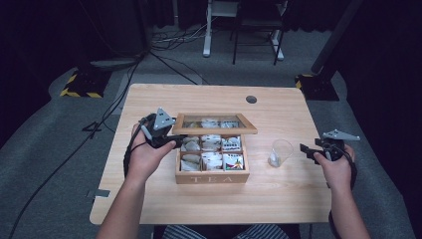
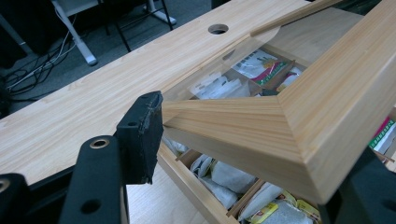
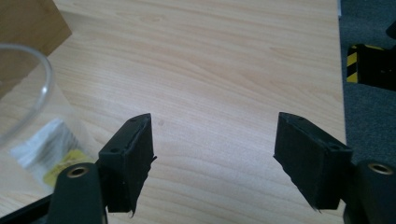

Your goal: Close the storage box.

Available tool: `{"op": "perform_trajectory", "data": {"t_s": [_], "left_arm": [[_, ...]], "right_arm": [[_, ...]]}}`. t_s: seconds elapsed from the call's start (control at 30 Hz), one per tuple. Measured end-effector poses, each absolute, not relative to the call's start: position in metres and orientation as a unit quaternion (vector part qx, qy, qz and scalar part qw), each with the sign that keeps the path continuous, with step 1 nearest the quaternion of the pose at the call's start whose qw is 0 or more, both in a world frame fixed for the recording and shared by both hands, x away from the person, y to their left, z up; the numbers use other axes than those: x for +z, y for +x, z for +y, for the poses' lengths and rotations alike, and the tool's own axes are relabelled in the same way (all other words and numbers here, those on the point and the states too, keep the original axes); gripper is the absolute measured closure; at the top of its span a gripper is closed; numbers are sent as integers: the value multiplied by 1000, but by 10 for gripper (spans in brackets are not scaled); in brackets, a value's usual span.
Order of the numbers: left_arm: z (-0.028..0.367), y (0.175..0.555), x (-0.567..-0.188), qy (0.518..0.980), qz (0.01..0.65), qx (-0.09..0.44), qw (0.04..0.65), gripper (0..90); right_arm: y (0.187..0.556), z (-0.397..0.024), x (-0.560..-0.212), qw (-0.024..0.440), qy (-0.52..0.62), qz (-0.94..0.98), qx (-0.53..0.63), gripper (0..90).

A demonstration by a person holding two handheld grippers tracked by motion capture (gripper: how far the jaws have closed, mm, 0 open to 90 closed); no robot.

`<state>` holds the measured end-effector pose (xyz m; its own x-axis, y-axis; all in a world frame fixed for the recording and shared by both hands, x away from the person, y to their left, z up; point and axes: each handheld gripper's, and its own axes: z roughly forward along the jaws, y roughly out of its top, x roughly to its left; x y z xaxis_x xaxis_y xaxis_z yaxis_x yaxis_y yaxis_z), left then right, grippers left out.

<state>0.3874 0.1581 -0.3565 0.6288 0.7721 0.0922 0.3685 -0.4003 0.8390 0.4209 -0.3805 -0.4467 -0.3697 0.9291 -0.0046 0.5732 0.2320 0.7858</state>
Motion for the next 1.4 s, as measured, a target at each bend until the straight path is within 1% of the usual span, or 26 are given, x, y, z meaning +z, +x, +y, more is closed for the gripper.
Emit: {"op": "perform_trajectory", "data": {"t_s": [0.27, 0.53, 0.7, 0.73, 0.87, 1.13, 1.4], "left_arm": [[157, 385, -361, 807, 355, 241, 406, 397], [154, 380, -364, 808, 358, 246, 399, 395], [153, 378, -365, 809, 358, 248, 394, 389], [153, 378, -366, 810, 357, 249, 393, 387], [153, 377, -367, 814, 355, 245, 390, 367], [151, 371, -372, 824, 351, 241, 375, 338], [152, 364, -377, 825, 371, 219, 365, 332]], "right_arm": [[421, -380, -473, 237, 504, 754, 348, 289], [420, -381, -489, 236, 501, 755, 351, 284], [422, -378, -499, 226, 499, 769, 331, 265], [423, -378, -500, 226, 497, 771, 329, 246], [423, -377, -503, 226, 503, 763, 337, 215], [425, -378, -503, 224, 504, 762, 339, 203], [427, -378, -503, 223, 502, 763, 339, 196]]}}
